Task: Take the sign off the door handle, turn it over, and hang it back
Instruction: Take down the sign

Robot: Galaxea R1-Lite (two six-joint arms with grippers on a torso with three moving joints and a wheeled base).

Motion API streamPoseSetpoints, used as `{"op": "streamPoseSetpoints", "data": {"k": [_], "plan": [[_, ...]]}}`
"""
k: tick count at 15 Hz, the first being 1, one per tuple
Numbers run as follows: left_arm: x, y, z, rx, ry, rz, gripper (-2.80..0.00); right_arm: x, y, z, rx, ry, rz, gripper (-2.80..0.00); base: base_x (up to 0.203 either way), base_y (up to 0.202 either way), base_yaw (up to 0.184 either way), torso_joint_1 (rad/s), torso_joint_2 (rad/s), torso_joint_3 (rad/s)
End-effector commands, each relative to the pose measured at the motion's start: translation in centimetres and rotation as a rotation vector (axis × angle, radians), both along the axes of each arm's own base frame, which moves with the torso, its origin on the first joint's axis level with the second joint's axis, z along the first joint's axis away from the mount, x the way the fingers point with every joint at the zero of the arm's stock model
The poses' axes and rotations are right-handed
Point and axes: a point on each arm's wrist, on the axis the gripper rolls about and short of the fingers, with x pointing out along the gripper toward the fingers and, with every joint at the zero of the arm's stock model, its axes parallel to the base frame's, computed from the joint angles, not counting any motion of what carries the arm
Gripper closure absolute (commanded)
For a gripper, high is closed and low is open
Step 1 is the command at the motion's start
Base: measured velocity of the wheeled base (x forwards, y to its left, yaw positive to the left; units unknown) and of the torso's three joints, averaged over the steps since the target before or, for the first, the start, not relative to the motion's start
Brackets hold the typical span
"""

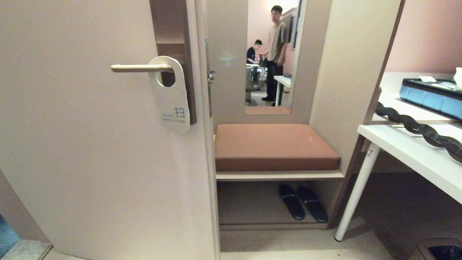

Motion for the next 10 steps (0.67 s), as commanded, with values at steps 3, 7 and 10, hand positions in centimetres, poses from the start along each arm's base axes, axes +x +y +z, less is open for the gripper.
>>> {"op": "streamPoseSetpoints", "data": {"k": [3, 7, 10], "plan": [[0.00, 0.00, 0.01, -0.001, -0.001, 0.001, 0.00, 0.00, 0.00, 0.00, -0.001, 0.000, 0.001, 0.00, 0.000, 0.000, 0.000, 0.000, 0.00, 0.000], [0.00, 0.00, 0.01, 0.000, -0.001, 0.002, 0.00, 0.00, 0.00, 0.00, -0.001, 0.000, 0.001, 0.00, 0.000, 0.000, 0.000, 0.000, 0.00, 0.000], [0.00, 0.00, 0.01, 0.000, -0.001, 0.003, 0.00, 0.00, 0.00, 0.00, -0.001, 0.000, -0.001, 0.00, 0.000, 0.000, 0.000, 0.000, 0.00, 0.000]]}}
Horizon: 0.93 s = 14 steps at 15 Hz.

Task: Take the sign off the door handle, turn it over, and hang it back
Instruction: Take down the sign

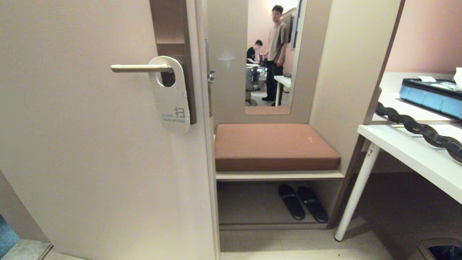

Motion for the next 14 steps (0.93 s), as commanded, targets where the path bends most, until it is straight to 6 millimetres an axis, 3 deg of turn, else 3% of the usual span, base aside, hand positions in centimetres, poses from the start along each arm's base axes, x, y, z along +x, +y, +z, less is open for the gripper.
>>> {"op": "streamPoseSetpoints", "data": {"k": [1, 14], "plan": [[0.00, 0.00, 0.00, -0.001, 0.000, 0.001, 0.00, 0.00, 0.00, 0.00, -0.001, 0.000, 0.001, 0.00, 0.000, 0.000, 0.000, 0.000, 0.00, 0.000], [0.00, 0.00, -0.02, -0.004, 0.001, 0.001, 0.00, 0.00, 0.00, 0.00, -0.001, 0.000, 0.001, 0.00, 0.000, 0.000, 0.000, 0.000, 0.00, 0.000]]}}
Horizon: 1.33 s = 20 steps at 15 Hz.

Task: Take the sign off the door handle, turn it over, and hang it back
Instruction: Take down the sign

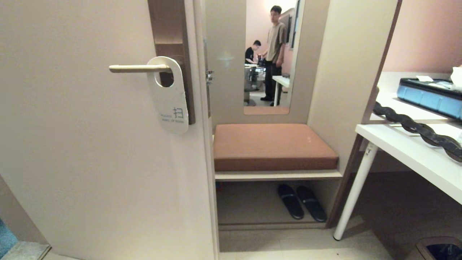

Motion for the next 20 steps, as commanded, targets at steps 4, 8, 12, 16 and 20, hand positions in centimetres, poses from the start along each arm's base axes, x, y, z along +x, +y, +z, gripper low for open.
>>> {"op": "streamPoseSetpoints", "data": {"k": [4, 8, 12, 16, 20], "plan": [[0.00, 0.00, -0.01, -0.002, 0.001, 0.001, 0.00, 0.00, 0.00, 0.00, -0.001, 0.000, 0.001, 0.00, 0.000, 0.106, -0.003, 0.003, 0.00, 0.003], [0.00, 0.00, -0.01, -0.002, 0.001, 0.001, 0.00, 0.00, 0.00, 0.00, -0.001, 0.000, 0.001, 0.00, 0.000, 0.192, -0.002, 0.000, 0.00, 0.000], [0.00, 0.00, 0.00, -0.002, 0.000, 0.001, 0.00, 0.00, 0.00, 0.00, -0.001, 0.000, 0.001, 0.00, 0.000, 0.176, -0.003, 0.001, 0.00, 0.003], [0.00, 0.00, -0.01, -0.002, 0.001, 0.001, 0.00, 0.00, 0.00, 0.00, -0.001, 0.000, 0.001, 0.00, 0.000, 0.022, -0.001, 0.002, 0.00, 0.001], [0.00, 0.00, 0.00, -0.002, 0.000, 0.001, 0.00, 0.00, 0.00, 0.00, -0.001, 0.000, 0.001, 0.00, 0.000, 0.000, 0.000, 0.000, 0.00, 0.000]]}}
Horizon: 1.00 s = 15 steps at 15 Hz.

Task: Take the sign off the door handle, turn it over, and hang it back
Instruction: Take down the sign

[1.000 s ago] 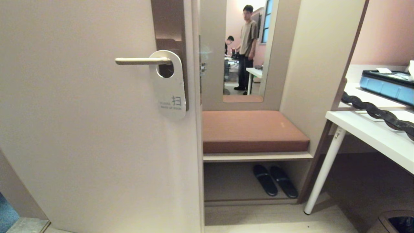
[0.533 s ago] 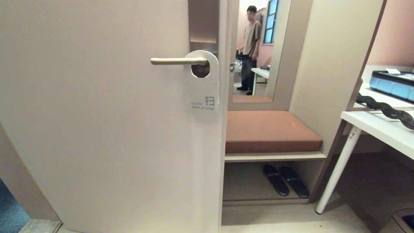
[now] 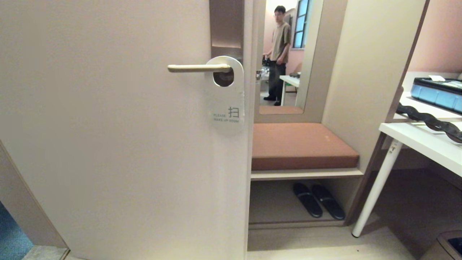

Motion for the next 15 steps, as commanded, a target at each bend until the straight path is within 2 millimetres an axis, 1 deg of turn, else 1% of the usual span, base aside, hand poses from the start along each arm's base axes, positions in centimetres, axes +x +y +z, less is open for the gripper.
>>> {"op": "streamPoseSetpoints", "data": {"k": [1, 15], "plan": [[0.00, 0.00, -0.01, -0.001, 0.000, 0.001, 0.00, 0.00, 0.00, 0.00, -0.001, 0.000, 0.001, 0.00, 0.000, 0.000, 0.000, 0.000, 0.00, 0.000], [0.00, 0.00, -0.01, -0.001, 0.000, 0.001, 0.00, 0.00, 0.00, 0.00, -0.002, 0.000, 0.003, 0.00, 0.000, 0.000, 0.000, 0.000, 0.00, 0.000]]}}
